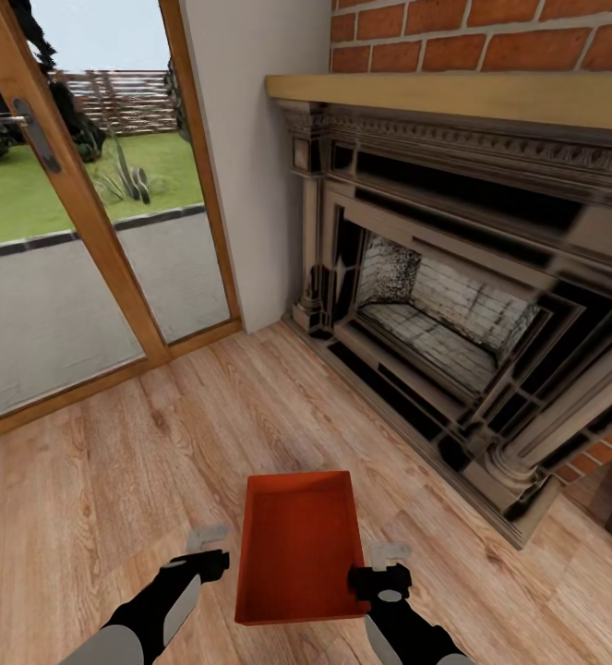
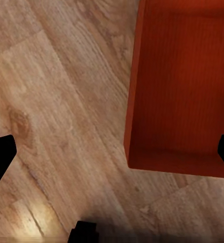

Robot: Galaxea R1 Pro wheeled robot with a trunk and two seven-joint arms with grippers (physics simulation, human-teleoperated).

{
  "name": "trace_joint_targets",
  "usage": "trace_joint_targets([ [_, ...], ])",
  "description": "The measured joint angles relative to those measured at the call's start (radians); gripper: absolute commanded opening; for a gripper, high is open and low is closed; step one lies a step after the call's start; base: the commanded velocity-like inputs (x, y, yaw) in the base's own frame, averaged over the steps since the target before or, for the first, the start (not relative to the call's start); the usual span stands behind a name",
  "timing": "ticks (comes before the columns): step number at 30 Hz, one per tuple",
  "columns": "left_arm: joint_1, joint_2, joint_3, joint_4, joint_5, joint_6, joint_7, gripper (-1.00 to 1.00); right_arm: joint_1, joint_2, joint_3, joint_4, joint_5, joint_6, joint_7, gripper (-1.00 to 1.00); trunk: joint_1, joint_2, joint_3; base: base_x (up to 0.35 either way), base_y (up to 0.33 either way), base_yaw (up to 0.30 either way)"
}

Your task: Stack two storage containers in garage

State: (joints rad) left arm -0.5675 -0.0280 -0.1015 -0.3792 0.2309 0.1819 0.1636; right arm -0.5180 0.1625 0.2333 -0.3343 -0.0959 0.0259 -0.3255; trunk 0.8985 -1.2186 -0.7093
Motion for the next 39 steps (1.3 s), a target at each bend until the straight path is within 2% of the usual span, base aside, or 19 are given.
trace_joint_targets([
  [4,0.0,-0.006,-0.004,0.019,-0.001,0.005,0.0,1.0,-0.001,0.003,0.002,0.026,0.003,-0.001,0.031,1.0,0.0,0.0,0.0,0.0,0.0,0.0],
  [7,0.0,-0.029,-0.006,0.036,-0.005,0.005,0.0,1.0,-0.001,0.002,0.002,0.02,0.006,-0.01,0.089,1.0,0.0,0.0,0.0,0.0,0.0,0.0],
  [11,0.0,-0.044,-0.006,0.02,-0.008,0.004,0.0,1.0,-0.001,-0.001,0.002,0.015,0.008,-0.043,0.114,1.0,0.0,0.0,0.0,0.0,0.0,0.0],
  [15,0.0,-0.042,-0.006,0.026,-0.009,0.001,0.0,1.0,-0.006,-0.002,0.001,0.012,0.009,-0.052,0.118,1.0,0.0,0.0,0.0,0.0,0.0,0.0],
  [19,0.0,-0.043,-0.006,0.032,-0.008,-0.002,0.0,1.0,-0.039,0.0,0.0,0.016,0.004,-0.055,0.119,1.0,0.0,0.0,0.0,0.0,0.0,0.0],
  [29,0.0,-0.044,-0.013,0.033,-0.012,-0.014,0.0,1.0,-0.046,-0.004,-0.007,0.027,-0.006,-0.055,0.119,1.0,0.0,0.0,0.0,0.0,0.0,0.0],
  [39,0.0,-0.049,-0.014,0.028,-0.01,-0.119,0.002,1.0,-0.046,-0.006,-0.01,0.027,-0.006,-0.054,0.12,1.0,0.0,0.0,0.0,0.0,0.0,0.0],
])
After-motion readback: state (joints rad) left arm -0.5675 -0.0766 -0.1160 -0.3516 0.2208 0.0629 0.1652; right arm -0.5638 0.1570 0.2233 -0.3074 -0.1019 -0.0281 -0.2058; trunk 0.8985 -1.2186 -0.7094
